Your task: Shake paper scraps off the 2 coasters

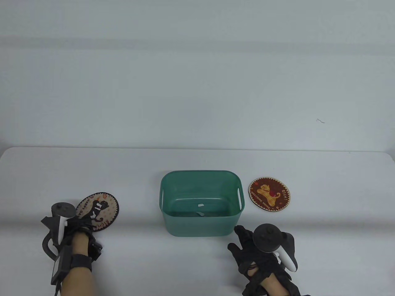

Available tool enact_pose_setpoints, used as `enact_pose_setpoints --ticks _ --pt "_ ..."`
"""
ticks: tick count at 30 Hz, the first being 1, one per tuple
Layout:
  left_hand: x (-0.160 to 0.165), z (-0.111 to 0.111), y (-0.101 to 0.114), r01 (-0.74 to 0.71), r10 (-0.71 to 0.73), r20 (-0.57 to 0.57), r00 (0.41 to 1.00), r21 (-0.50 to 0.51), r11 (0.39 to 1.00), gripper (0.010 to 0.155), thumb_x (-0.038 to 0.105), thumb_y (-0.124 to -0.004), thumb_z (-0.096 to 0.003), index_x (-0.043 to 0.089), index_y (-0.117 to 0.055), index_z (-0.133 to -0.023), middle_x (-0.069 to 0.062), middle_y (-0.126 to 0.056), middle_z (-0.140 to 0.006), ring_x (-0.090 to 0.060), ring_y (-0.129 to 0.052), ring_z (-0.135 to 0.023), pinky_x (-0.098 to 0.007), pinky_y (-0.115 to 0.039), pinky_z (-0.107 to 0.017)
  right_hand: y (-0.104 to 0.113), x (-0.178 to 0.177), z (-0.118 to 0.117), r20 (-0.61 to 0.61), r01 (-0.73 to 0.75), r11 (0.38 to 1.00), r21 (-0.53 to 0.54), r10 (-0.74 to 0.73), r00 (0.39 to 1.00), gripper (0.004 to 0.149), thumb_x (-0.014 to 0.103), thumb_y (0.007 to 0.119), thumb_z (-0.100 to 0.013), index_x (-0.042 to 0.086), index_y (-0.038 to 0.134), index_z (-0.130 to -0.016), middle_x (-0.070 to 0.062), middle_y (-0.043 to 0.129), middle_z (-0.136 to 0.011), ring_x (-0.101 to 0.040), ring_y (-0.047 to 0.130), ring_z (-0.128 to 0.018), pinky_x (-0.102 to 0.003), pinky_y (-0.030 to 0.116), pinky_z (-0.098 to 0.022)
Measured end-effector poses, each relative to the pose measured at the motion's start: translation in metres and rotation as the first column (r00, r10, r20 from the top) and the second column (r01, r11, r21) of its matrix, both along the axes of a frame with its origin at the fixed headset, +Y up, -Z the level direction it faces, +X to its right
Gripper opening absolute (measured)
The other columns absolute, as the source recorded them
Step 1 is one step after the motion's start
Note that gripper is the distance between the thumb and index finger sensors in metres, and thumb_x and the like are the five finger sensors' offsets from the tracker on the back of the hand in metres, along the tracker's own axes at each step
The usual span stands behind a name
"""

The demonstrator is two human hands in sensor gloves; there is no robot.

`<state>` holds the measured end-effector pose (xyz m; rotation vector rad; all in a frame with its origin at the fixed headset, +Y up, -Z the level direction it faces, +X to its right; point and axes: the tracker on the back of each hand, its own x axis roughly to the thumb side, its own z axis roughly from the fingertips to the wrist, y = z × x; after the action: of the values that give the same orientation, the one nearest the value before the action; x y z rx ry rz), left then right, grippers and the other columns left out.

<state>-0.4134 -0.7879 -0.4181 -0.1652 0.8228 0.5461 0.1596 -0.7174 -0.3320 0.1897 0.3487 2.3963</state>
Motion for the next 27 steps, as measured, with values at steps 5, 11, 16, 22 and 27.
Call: enact_pose_setpoints --ticks 5,11,16,22,27 --pt "0.002 -0.004 0.002 -0.045 0.044 0.012 0.999 0.057 0.997 0.073 0.032 -0.09 -0.0445 0.023 -0.04 -0.098 -0.009 -0.05 -0.099 -0.038 -0.056 -0.074 -0.037 -0.06 -0.053 0.004 -0.001 0.002 -0.005 -0.003 1.0 0.014 0.003 1.0 0.067 0.045 0.067 -0.046 0.02 0.029 -0.097 -0.016 0.039 -0.101 -0.037 0.058 -0.087 -0.049 0.057 -0.061" --pt "0.003 -0.007 0.006 -0.015 0.011 0.031 0.999 0.124 0.992 0.084 0.024 -0.094 -0.0414 0.02 -0.032 -0.098 -0.005 -0.071 -0.081 -0.033 -0.076 -0.059 -0.033 -0.073 -0.039 0.005 0.001 0.002 0.007 -0.01 0.999 0.03 0.01 1.0 0.068 0.045 0.067 -0.046 0.021 0.028 -0.097 -0.016 0.039 -0.101 -0.037 0.058 -0.088 -0.049 0.057 -0.061" --pt "-0.002 -0.001 0.006 -0.095 0.092 0.028 0.995 0.152 0.984 0.067 0.026 -0.09 -0.0437 0.016 -0.052 -0.098 -0.008 -0.078 -0.075 -0.032 -0.081 -0.053 -0.032 -0.075 -0.035 0.008 0.006 0.002 0.026 -0.006 0.999 0.046 0.005 1.0 0.068 0.045 0.067 -0.046 0.02 0.028 -0.097 -0.016 0.039 -0.101 -0.037 0.058 -0.088 -0.049 0.058 -0.061" --pt "-0.002 0.024 0.005 -0.304 0.325 0.0 0.946 0.356 0.884 0.044 0.036 -0.07 -0.0495 0.019 -0.063 -0.09 -0.009 -0.086 -0.065 -0.032 -0.087 -0.044 -0.032 -0.078 -0.026 0.008 0.007 0.001 0.031 -0.011 0.999 0.049 0.009 0.999 0.068 0.045 0.067 -0.046 0.02 0.029 -0.097 -0.015 0.04 -0.101 -0.037 0.058 -0.088 -0.049 0.058 -0.061" --pt "0.018 0.046 0.013 -0.459 0.527 0.034 0.849 0.539 0.706 0.045 0.035 -0.068 -0.0499 0.018 -0.06 -0.091 -0.008 -0.089 -0.061 -0.029 -0.09 -0.038 -0.03 -0.079 -0.022 0.006 0.006 0.0 0.026 -0.021 0.999 0.049 0.02 0.999 0.067 0.044 0.067 -0.046 0.02 0.03 -0.097 -0.015 0.04 -0.101 -0.037 0.059 -0.087 -0.049 0.058 -0.061"
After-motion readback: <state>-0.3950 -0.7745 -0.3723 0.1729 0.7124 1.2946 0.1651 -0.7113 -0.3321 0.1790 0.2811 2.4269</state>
